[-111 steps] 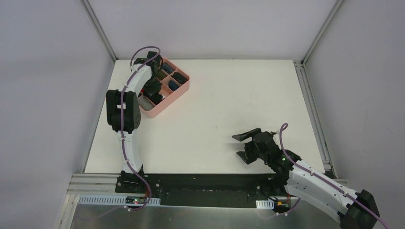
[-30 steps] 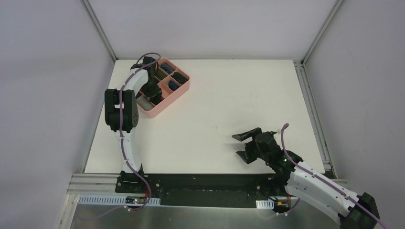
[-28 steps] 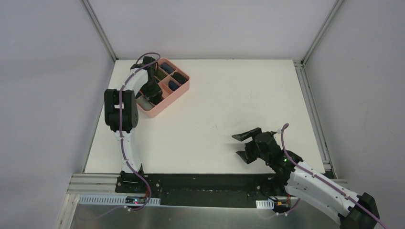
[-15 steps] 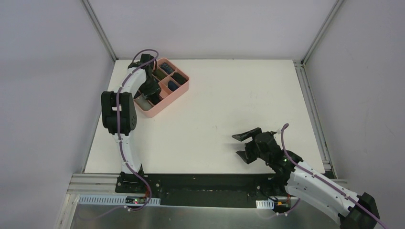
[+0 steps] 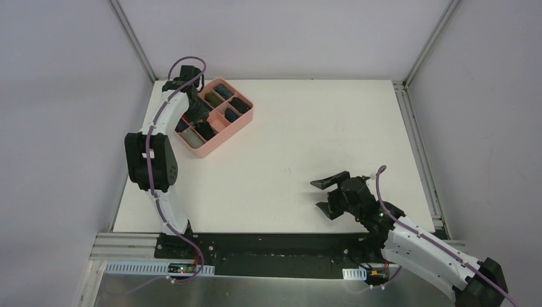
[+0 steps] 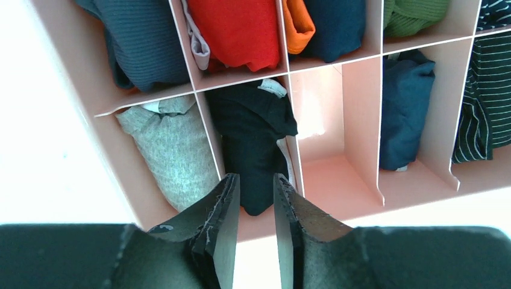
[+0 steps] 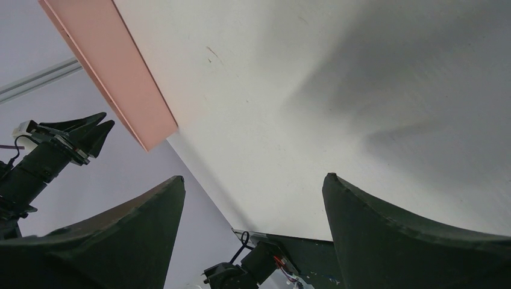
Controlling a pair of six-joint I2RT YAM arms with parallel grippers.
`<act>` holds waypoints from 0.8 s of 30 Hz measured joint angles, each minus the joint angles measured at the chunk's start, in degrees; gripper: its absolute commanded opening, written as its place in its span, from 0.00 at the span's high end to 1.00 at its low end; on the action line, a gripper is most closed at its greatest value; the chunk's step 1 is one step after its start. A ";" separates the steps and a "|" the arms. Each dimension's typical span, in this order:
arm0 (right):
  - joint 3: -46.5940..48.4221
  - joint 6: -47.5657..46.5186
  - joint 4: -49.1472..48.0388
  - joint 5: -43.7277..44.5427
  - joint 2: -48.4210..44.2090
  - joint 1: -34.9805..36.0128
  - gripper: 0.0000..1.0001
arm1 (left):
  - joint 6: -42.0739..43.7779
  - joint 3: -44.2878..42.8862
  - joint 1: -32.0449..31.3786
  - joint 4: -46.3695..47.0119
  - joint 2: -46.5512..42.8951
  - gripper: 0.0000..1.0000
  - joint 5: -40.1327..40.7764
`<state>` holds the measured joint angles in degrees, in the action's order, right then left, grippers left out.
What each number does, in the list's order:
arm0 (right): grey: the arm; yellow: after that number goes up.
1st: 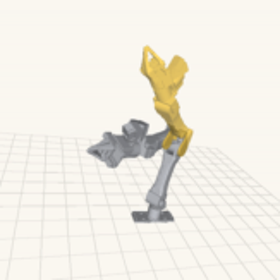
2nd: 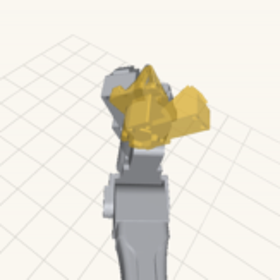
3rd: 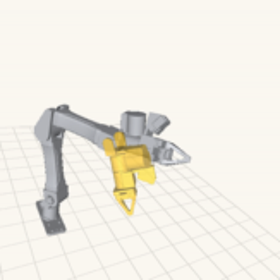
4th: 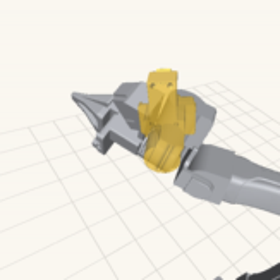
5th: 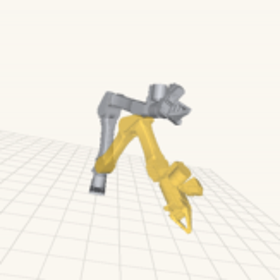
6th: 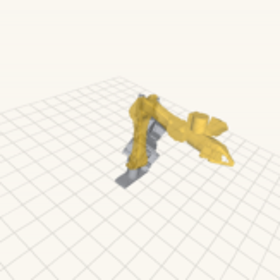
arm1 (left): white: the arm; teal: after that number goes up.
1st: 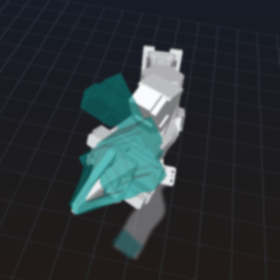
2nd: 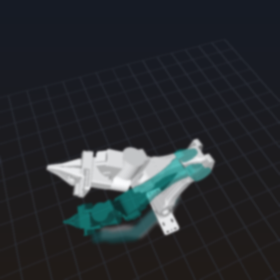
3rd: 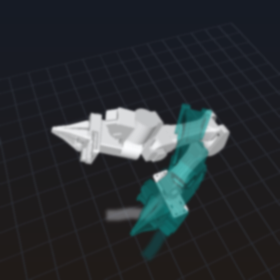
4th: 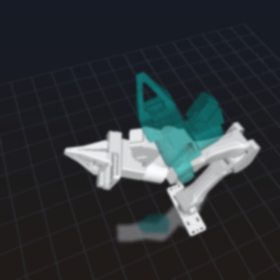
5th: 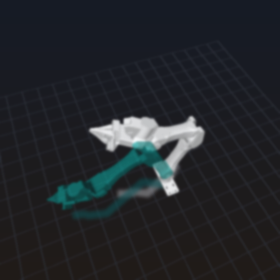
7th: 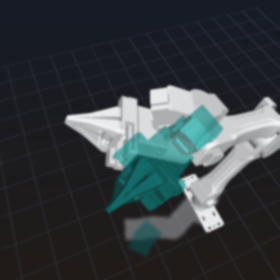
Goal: Roll the underwear
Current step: Place the underwear in the storage box.
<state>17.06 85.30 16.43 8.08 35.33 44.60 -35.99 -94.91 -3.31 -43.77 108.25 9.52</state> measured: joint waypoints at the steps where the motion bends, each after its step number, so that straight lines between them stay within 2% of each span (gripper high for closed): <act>1: 0.00 0.00 0.00 -0.02 0.09 0.00 0.13 | 0.09 -0.13 0.02 0.00 -0.09 0.78 0.07; 6: 0.00 -0.02 -0.15 -0.02 0.52 0.00 0.13 | 0.79 -1.31 0.00 0.07 2.23 0.92 0.04; 10: 0.00 -0.02 -0.17 -0.02 0.63 0.00 0.13 | 0.96 -1.60 0.00 0.87 4.83 0.97 0.00; 24: 0.00 -0.02 -0.39 -0.02 2.05 0.00 0.13 | 0.87 -1.70 0.00 4.68 6.23 0.98 -0.57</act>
<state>17.06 85.27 16.03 8.05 37.39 44.60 -35.11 -96.62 -3.31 -39.09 114.48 8.95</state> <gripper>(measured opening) 0.871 0.025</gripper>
